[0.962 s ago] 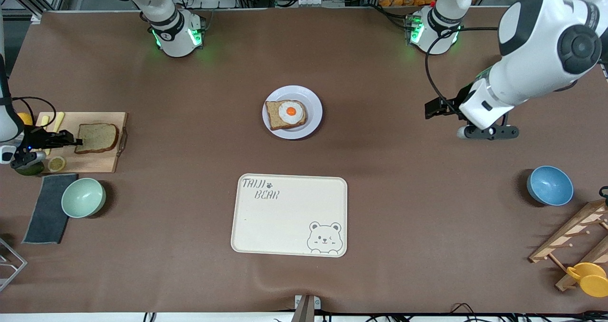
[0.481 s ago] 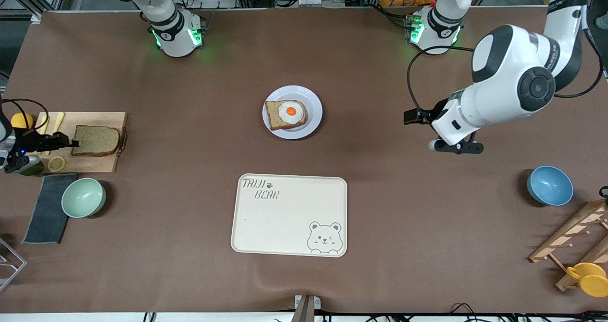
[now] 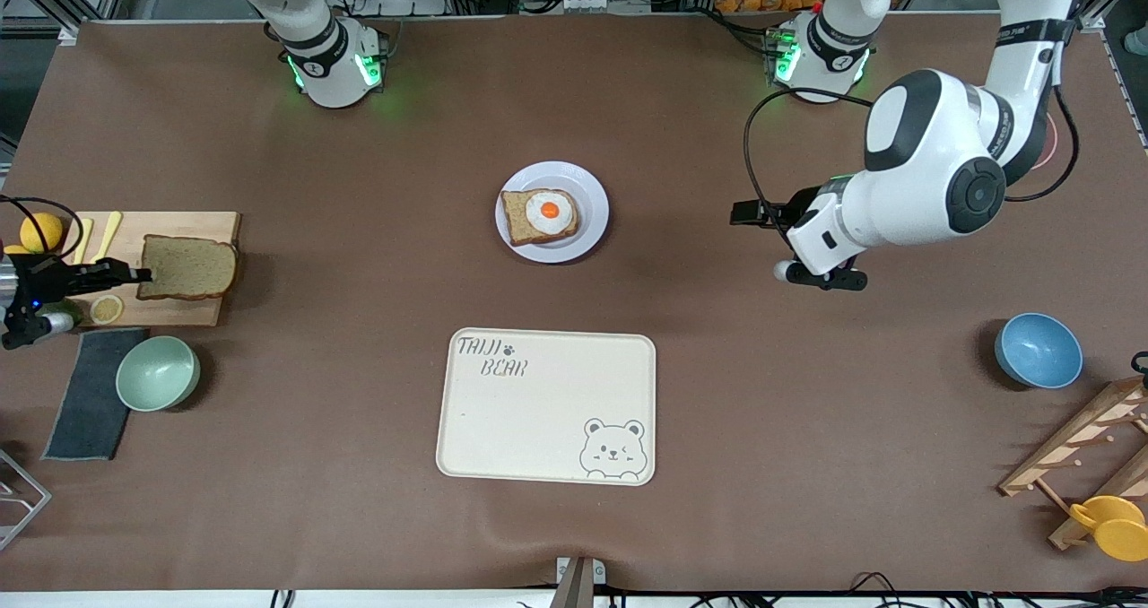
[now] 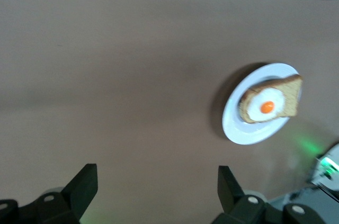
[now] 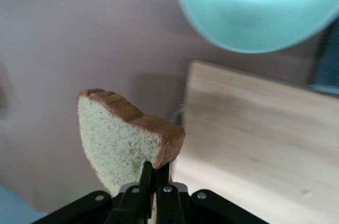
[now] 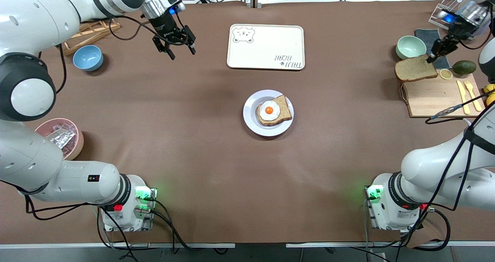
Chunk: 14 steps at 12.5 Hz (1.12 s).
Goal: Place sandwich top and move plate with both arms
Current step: 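Carry the bread slice to the plate and lower it onto the egg toast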
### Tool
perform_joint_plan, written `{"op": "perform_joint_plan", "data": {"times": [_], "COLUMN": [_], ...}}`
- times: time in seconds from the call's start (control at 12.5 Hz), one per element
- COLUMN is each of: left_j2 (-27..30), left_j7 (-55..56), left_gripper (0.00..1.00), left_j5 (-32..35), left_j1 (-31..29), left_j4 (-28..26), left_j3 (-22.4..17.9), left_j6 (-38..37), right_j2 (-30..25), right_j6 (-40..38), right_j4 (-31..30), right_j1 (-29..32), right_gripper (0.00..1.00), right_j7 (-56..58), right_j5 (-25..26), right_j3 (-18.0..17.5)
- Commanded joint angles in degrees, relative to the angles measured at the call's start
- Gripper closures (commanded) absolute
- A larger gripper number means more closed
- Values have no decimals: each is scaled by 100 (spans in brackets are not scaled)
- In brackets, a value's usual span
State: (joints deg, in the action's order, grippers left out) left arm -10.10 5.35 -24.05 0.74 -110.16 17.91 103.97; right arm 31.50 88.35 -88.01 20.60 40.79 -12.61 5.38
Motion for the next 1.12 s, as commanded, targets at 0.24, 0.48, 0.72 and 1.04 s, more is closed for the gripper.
{"op": "perform_joint_plan", "data": {"times": [0.24,0.48,0.72,1.04], "left_j2": [114,26,8,-412], "left_j7": [-1622,-1704,-1844,-2266], "left_gripper": [0,0,0,0], "left_j5": [-915,-1066,-1505,-1724], "left_j1": [-311,-293,-267,-311], "left_j4": [-637,-734,-814,-805], "left_j3": [20,20,20,20], "left_j6": [124,159,168,159], "right_j2": [-601,-777,-1085,-1147], "right_j6": [-372,-363,-21,576], "right_j4": [-137,-260,-549,-875], "right_j1": [-943,-953,-926,-935], "right_gripper": [100,100,100,100], "right_j7": [-871,-1307,-2511,-3619], "right_j5": [-222,-584,-584,-602], "right_j3": [-45,-465,-1256,-2162]}}
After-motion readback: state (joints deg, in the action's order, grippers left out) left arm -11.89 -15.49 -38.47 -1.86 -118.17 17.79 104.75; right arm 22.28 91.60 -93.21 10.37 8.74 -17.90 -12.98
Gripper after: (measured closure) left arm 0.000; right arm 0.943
